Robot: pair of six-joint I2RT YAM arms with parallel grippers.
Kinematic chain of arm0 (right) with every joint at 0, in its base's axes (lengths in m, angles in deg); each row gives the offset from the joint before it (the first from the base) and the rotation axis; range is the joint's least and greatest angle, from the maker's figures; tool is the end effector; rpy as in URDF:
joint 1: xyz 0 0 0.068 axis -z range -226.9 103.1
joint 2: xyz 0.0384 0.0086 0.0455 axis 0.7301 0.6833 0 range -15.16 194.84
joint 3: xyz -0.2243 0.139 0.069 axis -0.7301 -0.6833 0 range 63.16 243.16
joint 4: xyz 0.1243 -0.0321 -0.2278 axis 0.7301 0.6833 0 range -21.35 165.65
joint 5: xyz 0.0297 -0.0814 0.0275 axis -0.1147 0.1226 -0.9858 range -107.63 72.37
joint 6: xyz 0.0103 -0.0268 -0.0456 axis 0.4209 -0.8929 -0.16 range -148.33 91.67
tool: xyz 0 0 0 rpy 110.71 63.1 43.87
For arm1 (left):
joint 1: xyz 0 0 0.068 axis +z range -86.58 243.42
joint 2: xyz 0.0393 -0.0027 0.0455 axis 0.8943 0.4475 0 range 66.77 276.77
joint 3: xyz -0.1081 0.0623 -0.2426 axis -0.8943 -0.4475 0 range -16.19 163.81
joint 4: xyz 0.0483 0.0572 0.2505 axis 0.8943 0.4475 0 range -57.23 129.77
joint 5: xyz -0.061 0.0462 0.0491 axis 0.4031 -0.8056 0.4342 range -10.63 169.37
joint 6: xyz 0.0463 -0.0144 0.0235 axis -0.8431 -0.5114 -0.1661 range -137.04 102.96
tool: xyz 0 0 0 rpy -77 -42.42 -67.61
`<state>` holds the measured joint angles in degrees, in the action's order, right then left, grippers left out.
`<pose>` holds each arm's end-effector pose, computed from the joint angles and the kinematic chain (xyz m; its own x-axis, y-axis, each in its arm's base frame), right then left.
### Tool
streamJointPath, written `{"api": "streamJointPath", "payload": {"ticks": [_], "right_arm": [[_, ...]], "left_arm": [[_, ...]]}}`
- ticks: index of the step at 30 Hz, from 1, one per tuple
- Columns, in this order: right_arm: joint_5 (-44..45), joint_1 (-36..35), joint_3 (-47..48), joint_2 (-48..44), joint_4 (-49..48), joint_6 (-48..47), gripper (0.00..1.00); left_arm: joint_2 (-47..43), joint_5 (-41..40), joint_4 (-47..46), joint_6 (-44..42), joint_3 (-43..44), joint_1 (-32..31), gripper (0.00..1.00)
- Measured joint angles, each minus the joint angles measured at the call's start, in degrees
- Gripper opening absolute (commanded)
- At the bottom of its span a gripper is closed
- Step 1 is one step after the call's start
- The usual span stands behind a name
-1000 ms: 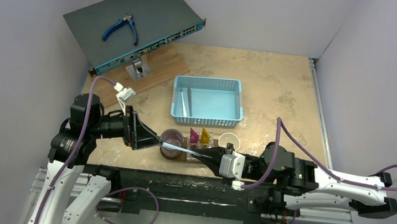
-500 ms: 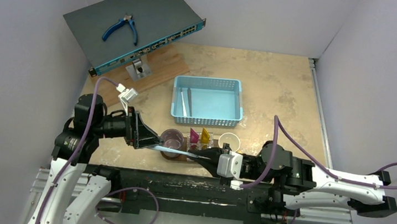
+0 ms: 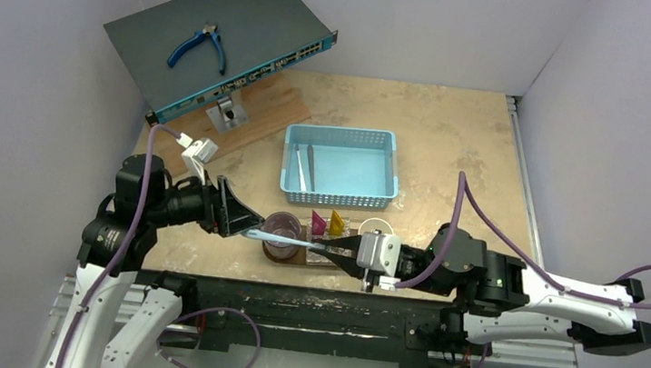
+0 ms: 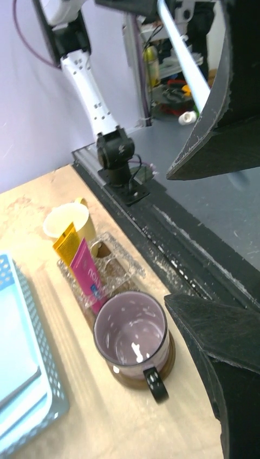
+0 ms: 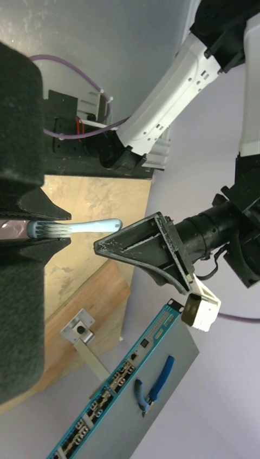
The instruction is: Prepare toiletry sets of a toothbrush and toothpaste on the tray
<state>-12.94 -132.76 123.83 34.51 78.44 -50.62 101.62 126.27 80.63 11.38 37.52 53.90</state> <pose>0.0164 0.1869 0.4227 0.3761 -0.0386 -0.9258 -0.9138 0.1500 -0.3775 0.0961 -0.0424 0.3527 -0.7739 -0.2000 -0.6009 0.4258 0.5380 -0.7275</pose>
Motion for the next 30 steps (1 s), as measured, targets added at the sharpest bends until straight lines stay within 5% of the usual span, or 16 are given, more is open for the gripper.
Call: {"api": "streamJointPath", "payload": {"ticks": [10,20,30], "right_arm": [[6.7,0.0,11.8,4.8,13.1,9.9,0.00],[17.3,0.0,28.0,14.8,37.0,28.5,0.00],[22.1,0.0,35.3,16.5,55.3,43.7,0.00]], "left_arm": [[0.0,-11.4,3.3,-1.7,4.1,0.0,0.76],[-3.8,-23.0,6.0,-4.3,5.1,0.0,0.76],[-2.9,-25.1,6.3,-6.0,5.1,-0.7,0.76]]}}
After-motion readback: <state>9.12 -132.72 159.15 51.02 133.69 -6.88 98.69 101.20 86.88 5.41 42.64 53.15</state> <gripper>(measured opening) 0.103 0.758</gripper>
